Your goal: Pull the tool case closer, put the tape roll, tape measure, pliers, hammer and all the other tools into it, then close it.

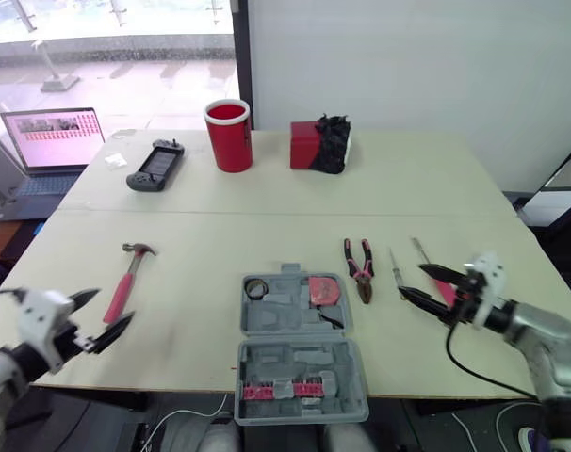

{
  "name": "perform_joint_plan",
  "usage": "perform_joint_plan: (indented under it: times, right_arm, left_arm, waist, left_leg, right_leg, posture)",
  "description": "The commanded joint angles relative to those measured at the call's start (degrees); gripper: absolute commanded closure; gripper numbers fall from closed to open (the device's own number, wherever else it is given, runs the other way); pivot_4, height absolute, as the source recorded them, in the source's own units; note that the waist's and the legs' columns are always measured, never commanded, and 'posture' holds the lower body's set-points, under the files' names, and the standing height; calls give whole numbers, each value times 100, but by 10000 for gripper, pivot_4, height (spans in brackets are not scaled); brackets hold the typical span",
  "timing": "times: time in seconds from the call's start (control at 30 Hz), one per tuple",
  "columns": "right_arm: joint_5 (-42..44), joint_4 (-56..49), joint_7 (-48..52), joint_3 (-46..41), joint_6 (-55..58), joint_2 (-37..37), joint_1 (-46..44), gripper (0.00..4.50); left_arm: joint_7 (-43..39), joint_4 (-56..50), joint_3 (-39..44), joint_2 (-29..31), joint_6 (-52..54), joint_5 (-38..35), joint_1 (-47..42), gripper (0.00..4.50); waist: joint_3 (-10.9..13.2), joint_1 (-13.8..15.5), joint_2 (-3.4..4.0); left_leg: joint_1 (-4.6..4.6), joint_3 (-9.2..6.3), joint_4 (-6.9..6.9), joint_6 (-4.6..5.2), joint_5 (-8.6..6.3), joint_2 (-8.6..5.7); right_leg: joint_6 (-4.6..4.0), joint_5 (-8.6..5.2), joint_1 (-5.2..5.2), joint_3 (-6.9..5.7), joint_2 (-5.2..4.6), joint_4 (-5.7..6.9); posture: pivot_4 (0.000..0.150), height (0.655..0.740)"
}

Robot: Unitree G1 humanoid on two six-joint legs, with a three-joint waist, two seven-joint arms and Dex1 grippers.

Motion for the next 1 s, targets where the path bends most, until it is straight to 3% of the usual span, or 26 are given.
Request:
perform_joint_plan:
  times: [0.03,0.37,0.53,0.77,1.0]
  right_arm:
    - [97,220,-244,-610,-512,59,298,416]
    - [408,627,-432,-1025,-561,65,398,416]
    - [609,473,-385,-897,-209,-42,62,416]
    - [1001,-730,-91,-452,1110,-562,-155,416]
    - [1184,-2590,-419,-198,2077,-896,254,416]
  left_arm:
    - [113,54,389,-170,-269,-137,247,0]
    - [164,434,504,-245,-441,-156,240,0]
    - [-69,740,391,215,-503,-11,-188,0]
    - [-811,-112,-228,878,712,-706,-1047,0]
    - [-1862,-1025,-1888,1962,1442,-437,-2310,0]
  waist:
    - [-5,4,-9]
    - [-9,-21,-13]
    - [-9,-6,-14]
    - [-9,7,-10]
    - [-8,10,-10]
  left_leg:
    - [0,1,2,-1,0,0]
    - [3,7,-1,-2,-1,0]
    - [3,9,-2,-2,-1,0]
    - [-16,9,-1,-2,-1,-1]
    - [-27,6,-2,-2,0,0]
  right_leg:
    - [0,0,1,1,0,-1]
    - [-5,1,-5,6,-1,-3]
    - [-5,1,-7,8,0,-2]
    - [-2,1,-17,8,-2,-3]
    - [0,1,-28,7,3,1]
  posture:
    - [1500,7400]
    - [1500,7400]
    - [1500,7400]
    - [1500,7400]
    - [1500,7400]
